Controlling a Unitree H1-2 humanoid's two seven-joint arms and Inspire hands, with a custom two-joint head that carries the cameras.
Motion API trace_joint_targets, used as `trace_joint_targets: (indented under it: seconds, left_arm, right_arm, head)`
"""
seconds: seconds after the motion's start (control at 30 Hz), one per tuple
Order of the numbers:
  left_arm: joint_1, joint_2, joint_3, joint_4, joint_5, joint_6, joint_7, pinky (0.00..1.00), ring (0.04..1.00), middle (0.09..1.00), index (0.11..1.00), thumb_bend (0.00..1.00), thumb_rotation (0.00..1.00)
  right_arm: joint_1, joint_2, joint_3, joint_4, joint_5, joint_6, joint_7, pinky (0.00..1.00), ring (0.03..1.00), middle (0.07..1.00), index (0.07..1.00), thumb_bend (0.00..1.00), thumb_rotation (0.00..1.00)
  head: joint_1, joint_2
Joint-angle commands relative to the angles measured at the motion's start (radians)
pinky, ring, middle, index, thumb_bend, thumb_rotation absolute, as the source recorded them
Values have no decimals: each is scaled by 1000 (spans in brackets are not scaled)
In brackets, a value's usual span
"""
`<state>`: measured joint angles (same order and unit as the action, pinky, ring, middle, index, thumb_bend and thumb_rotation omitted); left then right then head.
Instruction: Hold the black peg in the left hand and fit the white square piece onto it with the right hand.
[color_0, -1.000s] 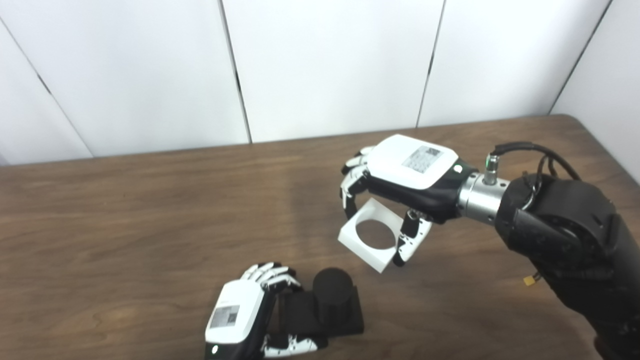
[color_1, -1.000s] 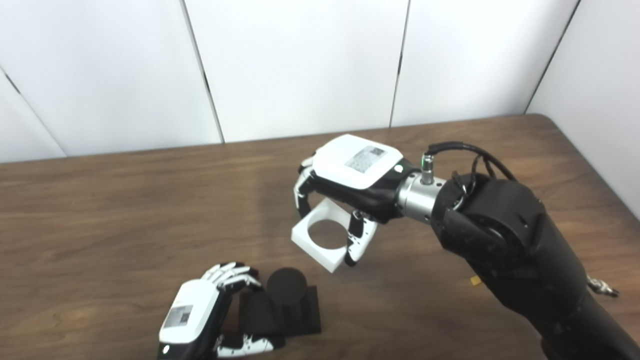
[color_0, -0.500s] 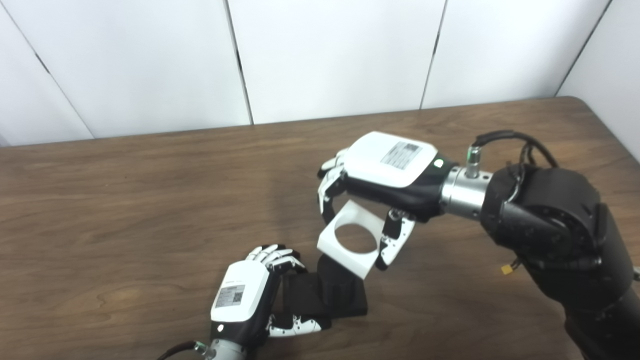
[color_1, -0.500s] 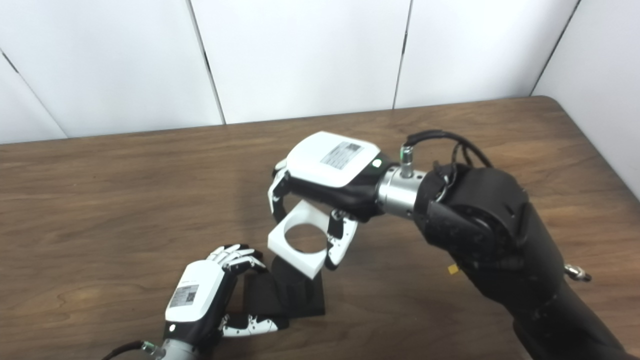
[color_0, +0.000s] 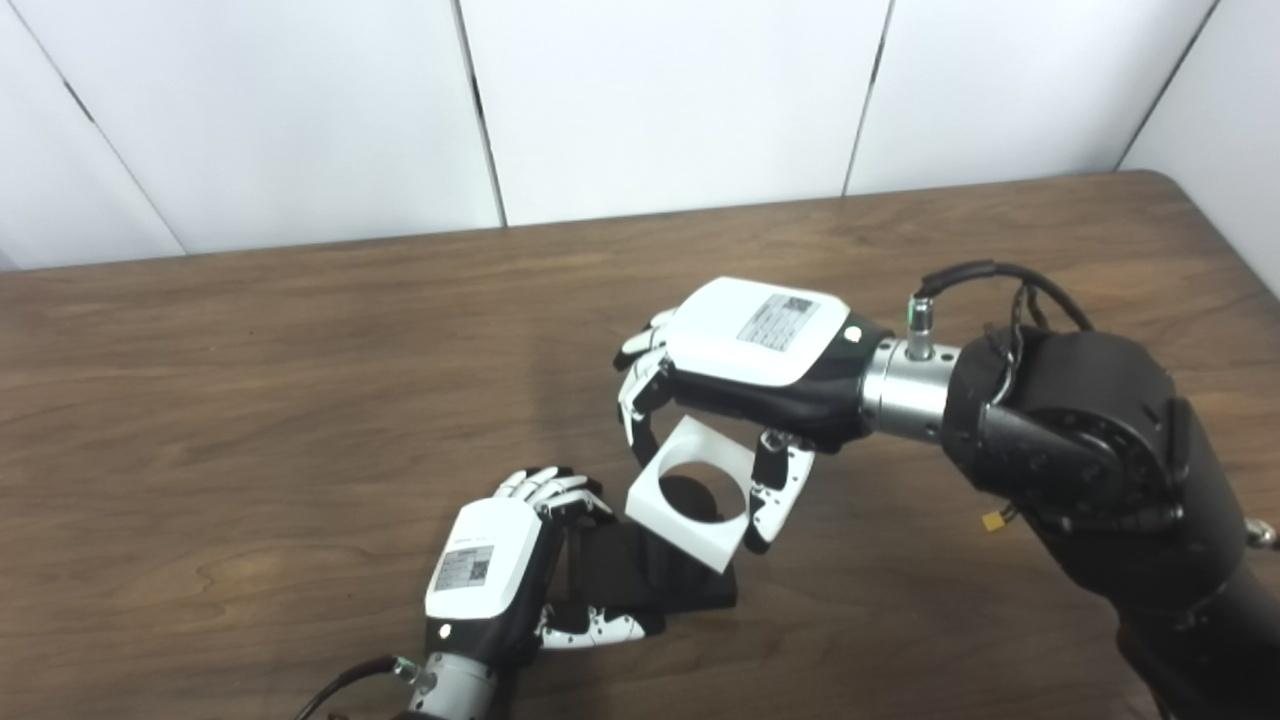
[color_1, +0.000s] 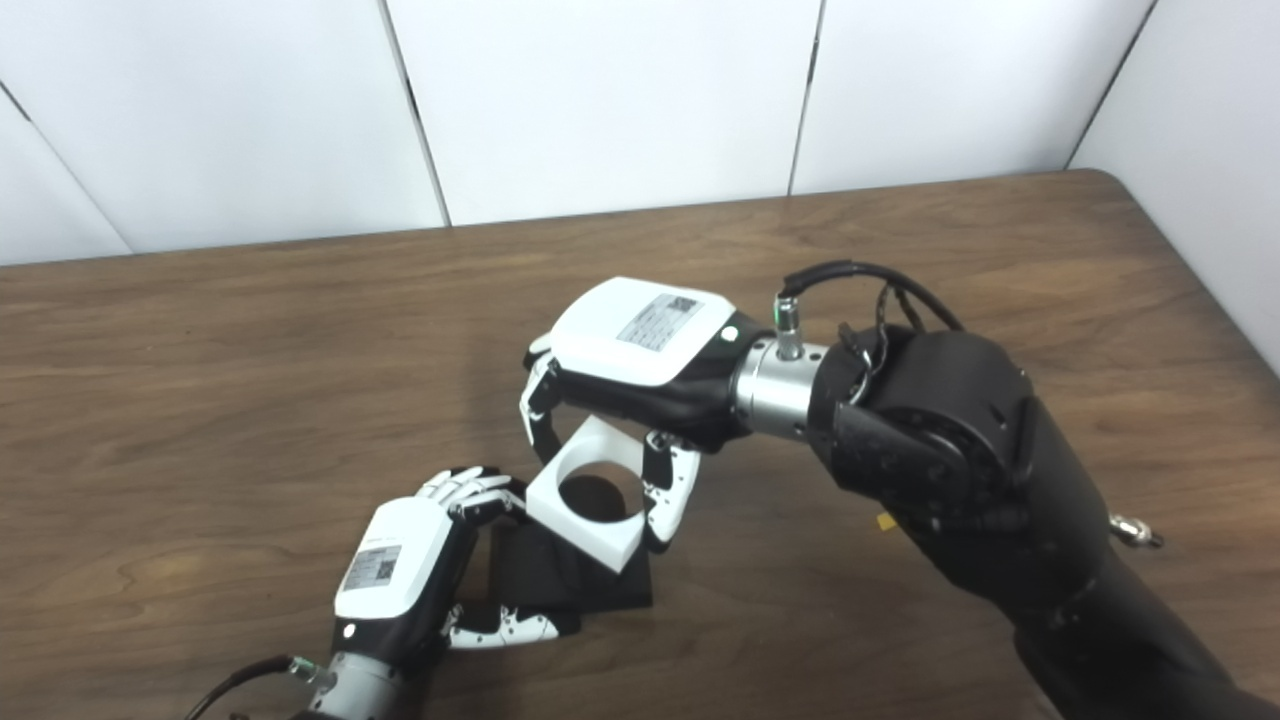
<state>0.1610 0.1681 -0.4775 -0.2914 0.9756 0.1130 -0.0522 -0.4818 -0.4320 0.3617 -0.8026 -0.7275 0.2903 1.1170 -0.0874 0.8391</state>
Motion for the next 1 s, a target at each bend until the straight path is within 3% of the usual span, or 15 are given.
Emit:
trace_joint_targets:
  seconds: [0.0,0.97]
  left_arm:
    - [17,-2,-20,9,12,14,-58,889,855,780,485,521,48]
    - [19,-19,-27,4,29,11,-53,881,855,779,485,522,49]
  right_arm:
    - [-24,4,-9,-21,3,8,-2,917,884,747,482,524,133]
    - [-26,66,10,57,-46,-42,-42,928,889,757,482,524,133]
  head:
    - [-1,0]
    - [4,-1]
